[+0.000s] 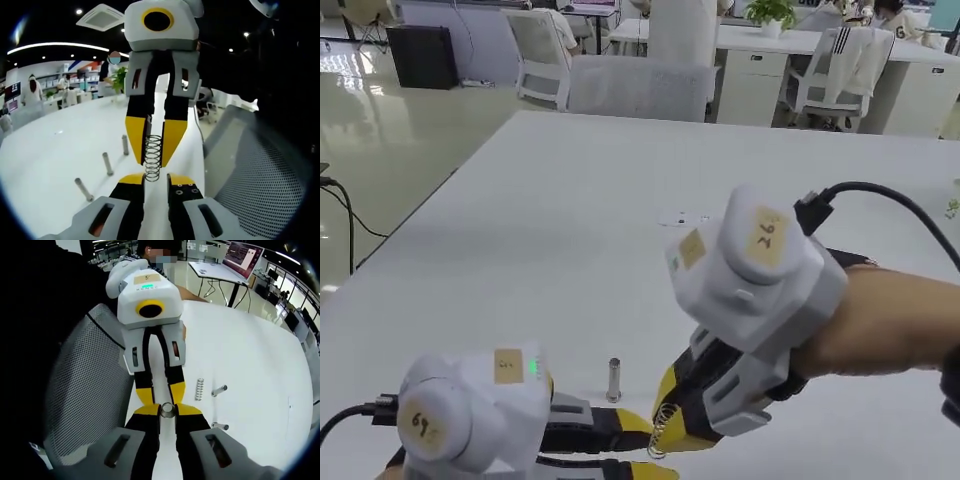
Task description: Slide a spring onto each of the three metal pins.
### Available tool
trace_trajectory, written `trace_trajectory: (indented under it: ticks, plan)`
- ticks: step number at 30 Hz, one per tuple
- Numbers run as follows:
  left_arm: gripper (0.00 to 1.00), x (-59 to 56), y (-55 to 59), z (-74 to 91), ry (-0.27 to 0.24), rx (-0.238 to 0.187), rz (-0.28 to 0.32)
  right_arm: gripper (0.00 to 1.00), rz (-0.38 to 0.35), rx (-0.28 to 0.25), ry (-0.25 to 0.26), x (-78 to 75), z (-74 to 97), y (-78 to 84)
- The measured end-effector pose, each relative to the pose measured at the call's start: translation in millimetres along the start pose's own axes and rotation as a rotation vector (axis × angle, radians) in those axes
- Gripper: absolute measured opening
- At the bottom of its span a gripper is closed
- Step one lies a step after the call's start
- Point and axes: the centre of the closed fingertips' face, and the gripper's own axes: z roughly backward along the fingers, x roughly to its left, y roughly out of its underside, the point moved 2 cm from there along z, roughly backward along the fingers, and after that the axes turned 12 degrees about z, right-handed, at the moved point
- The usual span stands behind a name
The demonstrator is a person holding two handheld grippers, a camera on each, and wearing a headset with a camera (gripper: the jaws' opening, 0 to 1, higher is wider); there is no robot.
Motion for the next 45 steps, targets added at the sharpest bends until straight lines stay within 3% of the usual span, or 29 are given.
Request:
trace_trajectory:
  ticks: [8, 20, 30, 45]
  plan:
    - [0.19, 11.6, 2.1, 7.2, -0.049, -0.024, 0.035, 0.08, -0.021, 0.021, 0.012, -3.3, 2.2, 11.9]
    - [0.34, 34.0, 3.3, 33.5, -0.163, -0.086, 0.097, 0.08, -0.042, 0.046, 0.042, -11.8, 10.5, 24.8]
    - [0.43, 42.5, 3.7, 44.1, -0.214, -0.116, 0.118, 0.08, -0.052, 0.063, 0.056, -17.7, 16.3, 32.5]
    - [0.54, 47.2, 9.6, 53.2, -0.257, -0.121, 0.155, 0.08, -0.066, 0.092, 0.107, -38.9, 28.0, 46.8]
